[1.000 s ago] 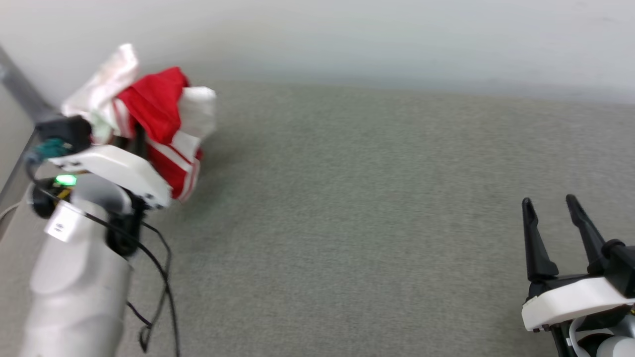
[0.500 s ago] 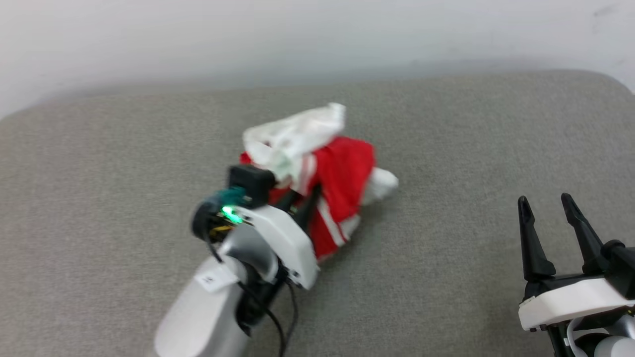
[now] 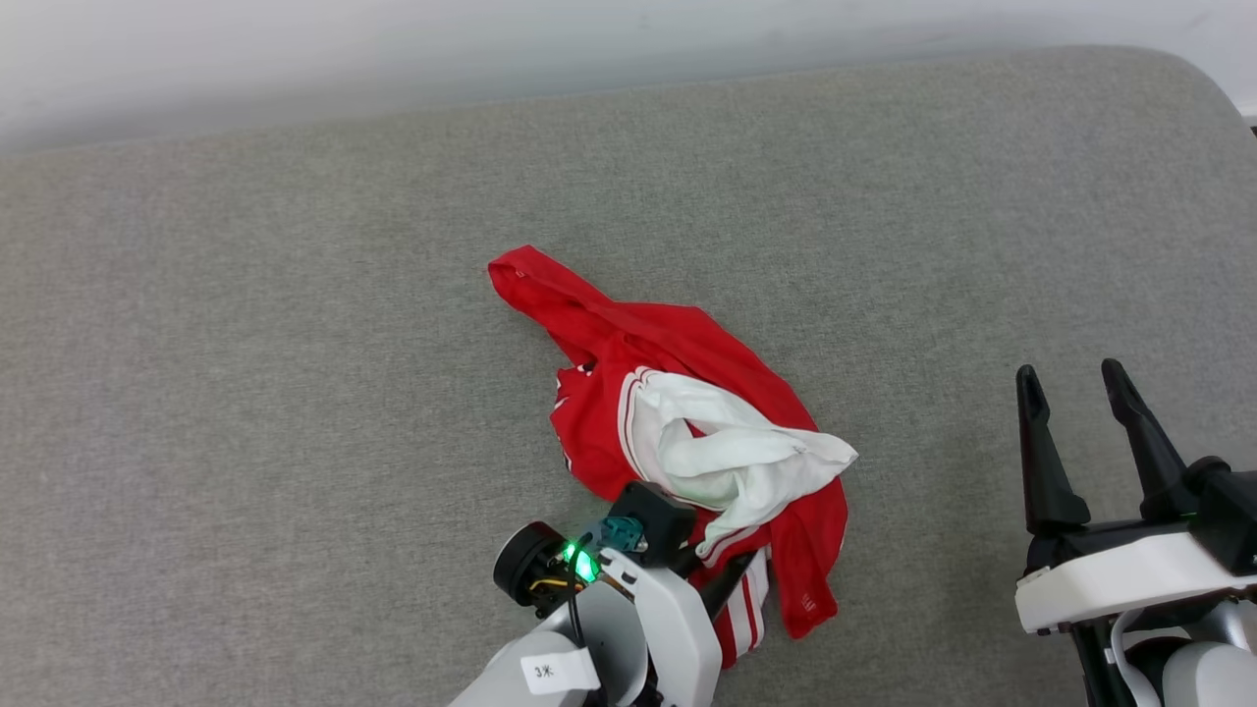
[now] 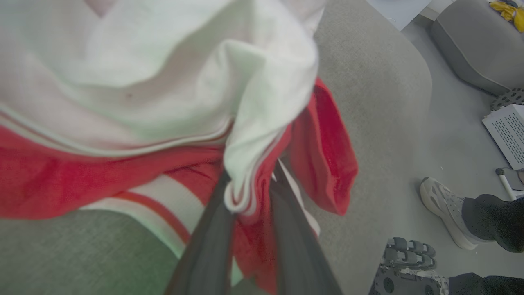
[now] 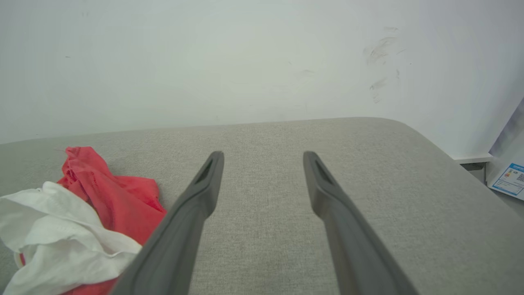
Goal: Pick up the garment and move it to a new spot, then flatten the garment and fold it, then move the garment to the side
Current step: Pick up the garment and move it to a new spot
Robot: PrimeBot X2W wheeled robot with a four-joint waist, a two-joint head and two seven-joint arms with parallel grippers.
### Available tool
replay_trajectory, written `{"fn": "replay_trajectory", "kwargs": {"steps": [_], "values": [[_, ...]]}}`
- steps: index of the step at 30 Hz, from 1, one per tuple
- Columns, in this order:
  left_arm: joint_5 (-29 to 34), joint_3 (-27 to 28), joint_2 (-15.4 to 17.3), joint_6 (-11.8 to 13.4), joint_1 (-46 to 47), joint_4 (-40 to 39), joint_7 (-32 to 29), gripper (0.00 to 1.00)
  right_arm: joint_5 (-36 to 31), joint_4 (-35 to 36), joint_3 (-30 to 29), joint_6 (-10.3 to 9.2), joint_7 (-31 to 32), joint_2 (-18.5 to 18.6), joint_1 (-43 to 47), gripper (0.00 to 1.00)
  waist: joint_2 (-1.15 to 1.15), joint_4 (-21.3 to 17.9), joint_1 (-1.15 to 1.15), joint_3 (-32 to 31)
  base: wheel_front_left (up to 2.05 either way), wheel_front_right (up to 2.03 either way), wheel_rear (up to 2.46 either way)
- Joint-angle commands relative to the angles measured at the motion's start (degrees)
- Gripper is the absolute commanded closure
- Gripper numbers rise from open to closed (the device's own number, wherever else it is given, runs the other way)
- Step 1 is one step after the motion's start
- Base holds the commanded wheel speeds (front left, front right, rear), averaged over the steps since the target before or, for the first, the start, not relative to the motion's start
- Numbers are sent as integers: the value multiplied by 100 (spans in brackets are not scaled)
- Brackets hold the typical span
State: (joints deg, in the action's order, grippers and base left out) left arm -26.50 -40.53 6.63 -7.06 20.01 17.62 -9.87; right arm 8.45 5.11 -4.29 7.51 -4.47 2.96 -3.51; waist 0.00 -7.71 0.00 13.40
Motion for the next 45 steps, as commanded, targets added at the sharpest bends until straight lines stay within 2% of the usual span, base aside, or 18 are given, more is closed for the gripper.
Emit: {"fn": "replay_trajectory", "kwargs": {"steps": [1,11,18,25,35,42,45], "values": [[12,-48,2,-22,-74,22,73,0,-22,-27,7,-4,-24,-13,-52,0,0,58,0,-51,0,0,0],[45,-67,-25,45,-270,-390,819,0,-157,-119,27,-4,94,-13,191,0,0,434,0,-714,0,0,0],[112,330,98,486,-555,-782,1557,0,-222,-34,-23,-4,237,-13,474,0,0,719,0,-1109,0,0,0],[155,915,325,1041,-761,-638,2190,0,-189,14,-68,-4,345,-13,712,0,0,916,0,-1379,0,0,0],[26,1716,786,1359,-1112,-639,2464,0,-154,104,-100,-4,417,-12,919,0,0,1043,0,-1535,0,0,0],[-41,2196,1109,1480,-1549,-861,2502,0,-104,179,-85,-4,475,-13,1086,0,0,1097,0,-1620,0,0,0],[-55,2236,1152,1472,-1644,-934,2505,0,-112,227,-87,-4,493,-13,1079,0,0,1124,0,-1628,0,0,0]]}}
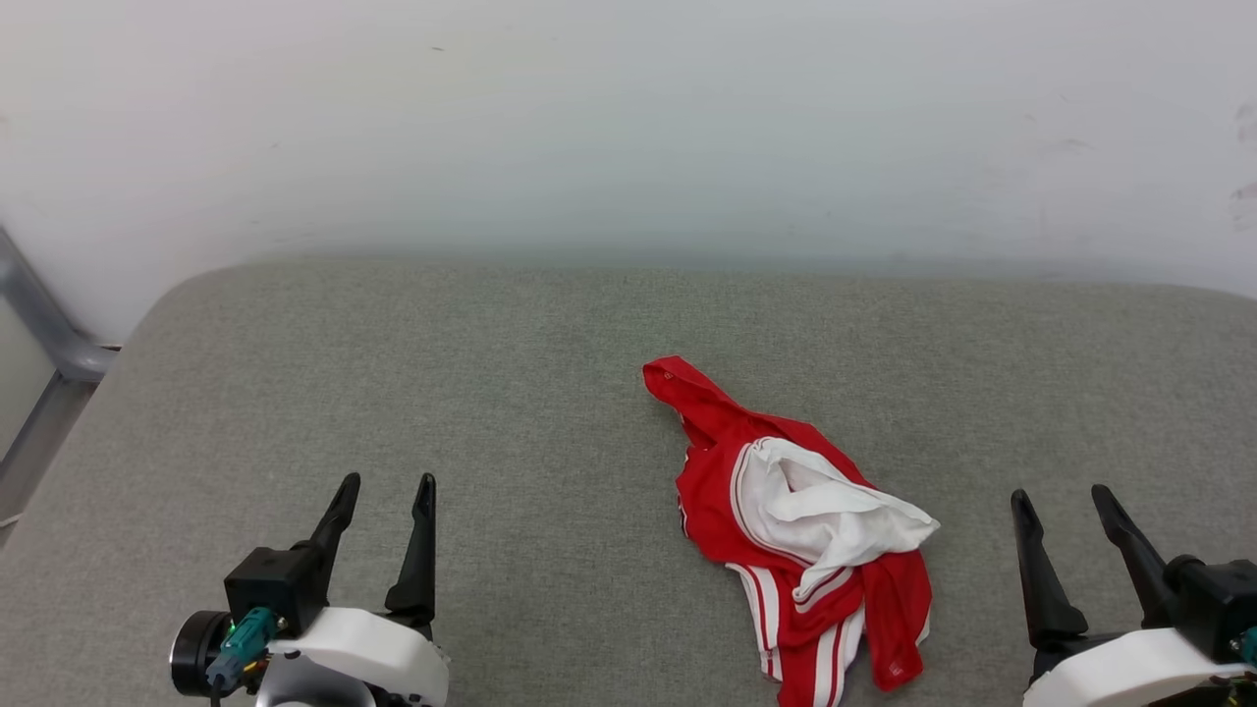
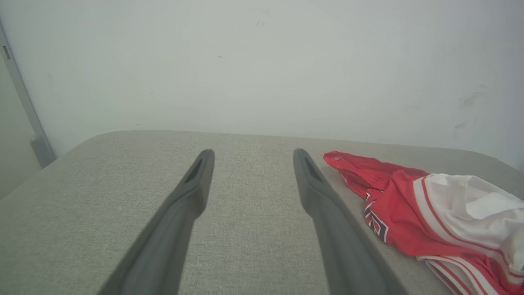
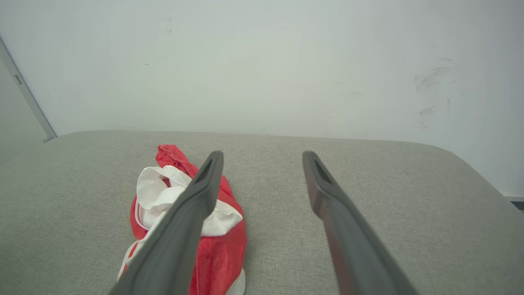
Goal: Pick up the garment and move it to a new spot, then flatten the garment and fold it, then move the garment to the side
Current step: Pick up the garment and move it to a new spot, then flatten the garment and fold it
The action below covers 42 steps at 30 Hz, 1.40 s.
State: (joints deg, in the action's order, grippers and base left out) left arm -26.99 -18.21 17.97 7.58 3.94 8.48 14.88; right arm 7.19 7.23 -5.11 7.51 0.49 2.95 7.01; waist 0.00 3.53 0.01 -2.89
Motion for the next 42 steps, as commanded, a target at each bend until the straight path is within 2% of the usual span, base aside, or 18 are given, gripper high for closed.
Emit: {"fn": "replay_trajectory", "kwargs": {"steps": [1,15,18,24,31,36,42], "values": [[7,1,29,8,-40,-39,31,0,16,31,-5,-4,4,-12,28,0,0,14,-1,5,0,0,0],[48,-151,54,-42,137,-26,-91,0,75,65,34,-4,35,-12,20,0,0,18,-1,62,0,0,0],[18,-300,40,-156,263,-22,-313,0,87,75,1,-4,53,-12,31,0,0,12,-1,93,0,0,0],[-180,-912,-182,-676,857,-104,-1358,0,64,102,-16,-4,94,-12,-11,0,0,-14,-1,226,0,0,0],[-405,-1746,-545,-1251,1707,-175,-2690,0,110,94,51,-4,120,-12,-185,0,0,-291,-1,580,0,0,0],[-577,-2329,-728,-1446,2344,-87,-3408,0,142,40,73,-4,48,-12,-358,0,0,-570,-1,901,0,0,0],[-650,-2816,-770,-1495,3066,328,-3807,0,271,-133,165,-4,-110,-13,-557,0,0,-955,-1,1232,0,0,0]]}}
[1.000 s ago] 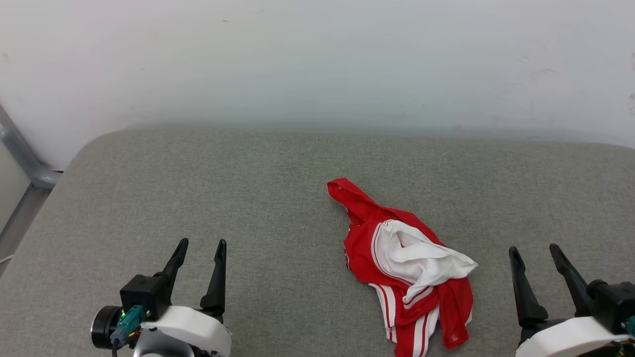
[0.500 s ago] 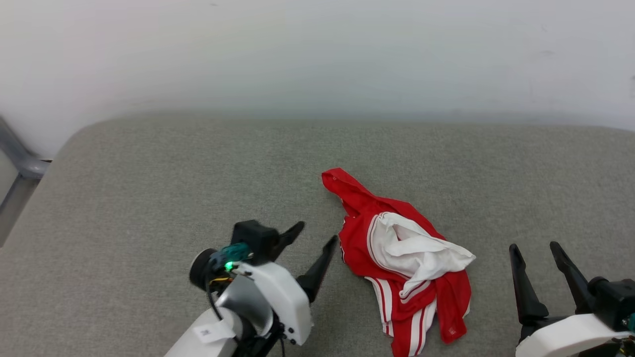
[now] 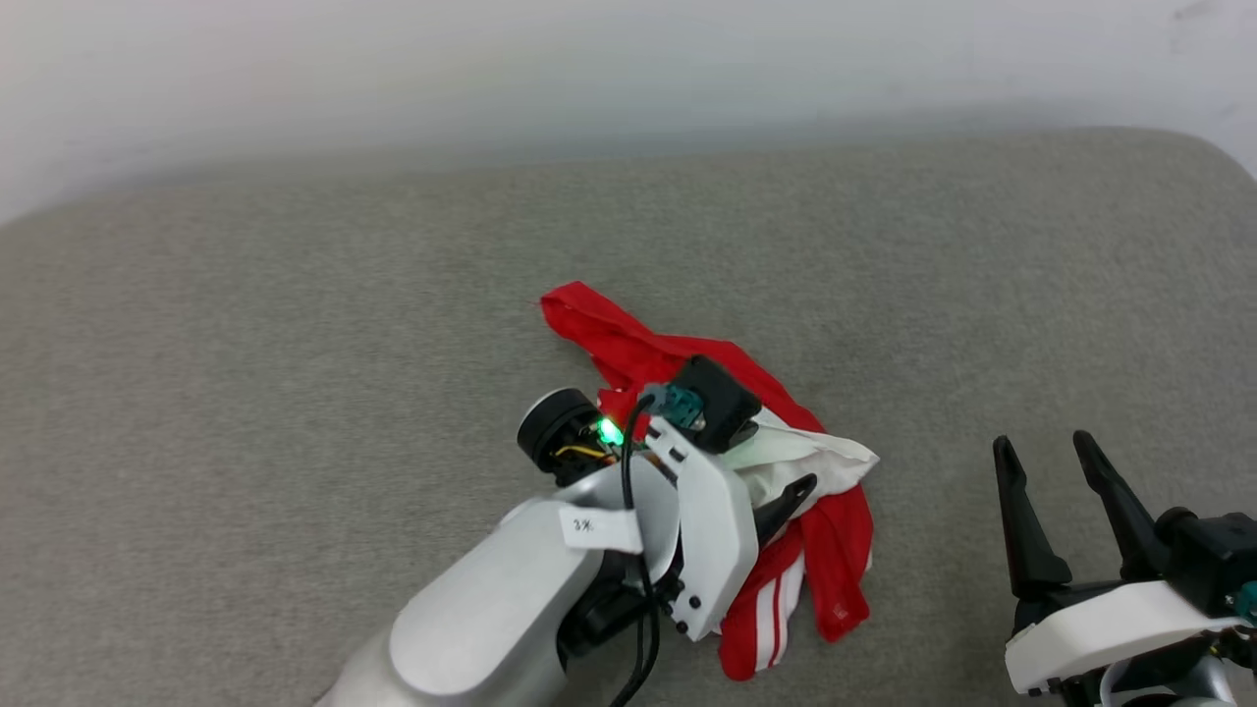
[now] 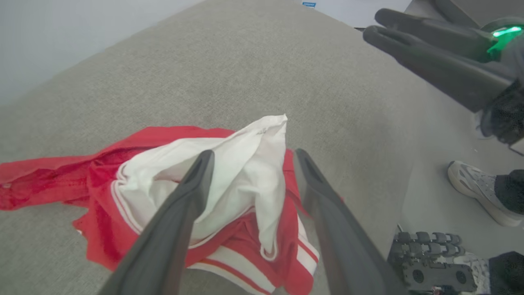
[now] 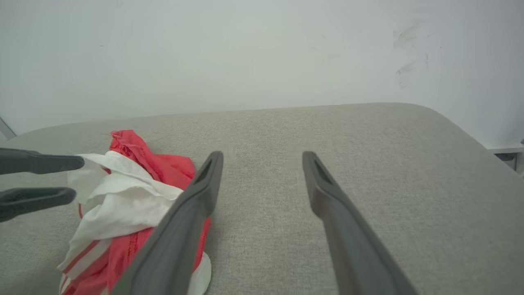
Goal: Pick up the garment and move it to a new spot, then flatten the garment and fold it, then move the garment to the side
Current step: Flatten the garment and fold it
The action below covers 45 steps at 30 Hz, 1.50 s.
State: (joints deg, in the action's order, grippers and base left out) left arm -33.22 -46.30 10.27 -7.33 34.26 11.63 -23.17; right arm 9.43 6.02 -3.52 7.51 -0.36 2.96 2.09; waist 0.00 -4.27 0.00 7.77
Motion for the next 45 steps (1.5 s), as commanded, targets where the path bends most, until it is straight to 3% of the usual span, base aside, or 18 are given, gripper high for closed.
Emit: {"fn": "replay_trajectory", "kwargs": {"steps": [1,8,9,10,11,16,21,25,30,35,38,41,45], "values": [[-27,-85,4,-10,151,116,-55,0,58,-47,-4,-4,-58,-12,-91,0,0,-219,0,207,0,0,0],[-247,-651,126,-17,753,777,-357,0,188,-330,83,-4,-279,-13,-245,0,0,-494,0,413,0,0,0],[-214,-672,136,-17,821,821,-265,52,209,-365,79,-4,-309,-14,-247,0,0,-503,0,425,0,0,0],[-219,-711,134,-18,851,869,-196,93,218,-392,68,-4,-337,-14,-249,0,0,-504,0,436,0,0,0],[-216,-747,134,-18,883,908,-116,100,214,-420,55,-4,-359,-14,-258,0,0,-494,0,443,0,0,0],[-97,-679,141,-10,1061,957,446,100,217,-546,-13,-4,-405,-13,-312,0,0,-319,0,367,0,0,0],[-42,-464,253,170,1029,805,895,100,169,-568,-59,-4,-389,-14,-303,0,0,-81,0,229,0,0,0],[-105,-91,587,536,736,464,1249,100,140,-556,-164,-4,-336,-13,-221,0,0,192,0,71,0,0,0],[-287,493,1278,1147,104,-88,1450,100,117,-517,-242,-4,-262,-12,-121,0,0,514,0,-98,0,0,0],[-722,1168,1913,1843,-935,-518,1596,100,103,-465,-309,-4,-186,-12,-64,0,0,740,0,-198,0,0,0],[-1133,1542,2066,2149,-1692,-486,1726,100,104,-425,-338,-4,-159,-11,-20,0,0,821,0,-232,0,0,0],[-1514,1801,2009,2241,-2275,-288,1923,100,100,-386,-363,-4,-124,-12,11,0,0,865,0,-238,0,0,0],[-1774,1836,1805,2087,-2730,154,2189,100,86,-346,-374,-4,-74,-11,23,0,0,889,0,-251,0,0,0]]}}
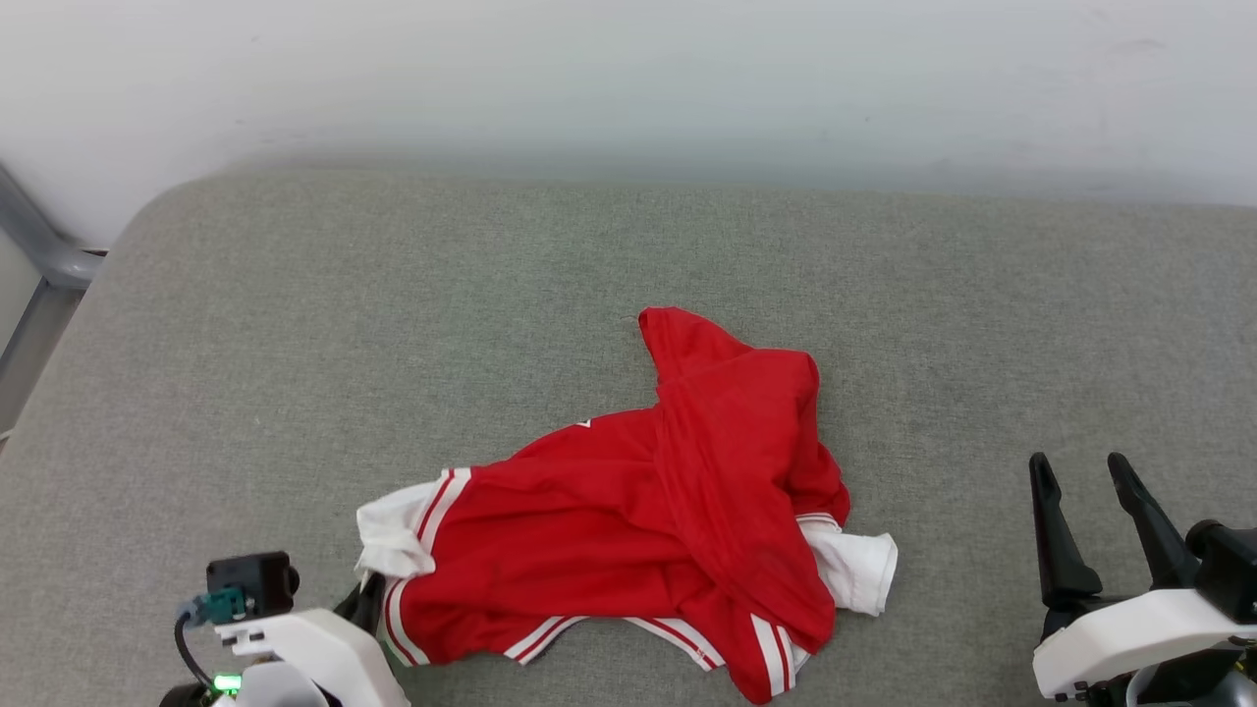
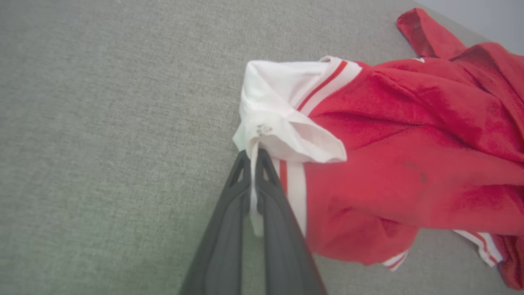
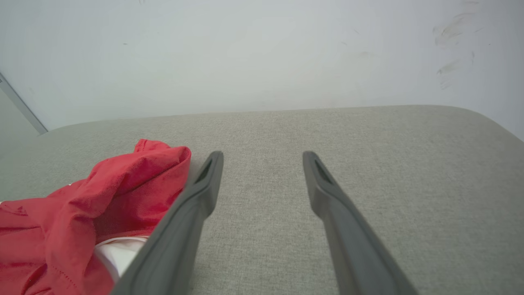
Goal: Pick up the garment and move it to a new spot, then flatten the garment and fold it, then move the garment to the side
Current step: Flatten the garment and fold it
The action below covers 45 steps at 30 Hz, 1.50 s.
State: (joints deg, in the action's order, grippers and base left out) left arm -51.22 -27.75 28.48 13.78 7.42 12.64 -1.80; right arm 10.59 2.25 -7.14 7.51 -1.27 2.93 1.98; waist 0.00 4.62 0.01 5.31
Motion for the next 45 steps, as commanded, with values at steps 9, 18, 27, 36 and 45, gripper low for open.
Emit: {"fn": "replay_trajectory", "kwargs": {"steps": [9,18,27,36,45], "values": [[109,131,-343,-186,-85,688,1046,0,-58,75,38,-4,117,-9,179,0,0,-119,-1,-239,0,0,0],[1040,457,-270,71,-34,83,1695,0,-83,162,143,-4,297,-9,311,0,0,-220,-1,-414,0,0,0],[2097,451,-498,258,-354,-1000,1699,0,79,223,1137,-4,1452,144,308,0,0,-134,-1,-396,0,0,0],[2235,381,-745,229,-423,-1264,1699,0,670,210,2359,-4,2457,925,-254,0,0,267,-1,-218,0,0,0],[2328,514,-1028,45,-217,-1170,1700,0,1094,-122,3128,-4,2855,1319,-1041,100,0,603,-1,25,0,0,0]]}}
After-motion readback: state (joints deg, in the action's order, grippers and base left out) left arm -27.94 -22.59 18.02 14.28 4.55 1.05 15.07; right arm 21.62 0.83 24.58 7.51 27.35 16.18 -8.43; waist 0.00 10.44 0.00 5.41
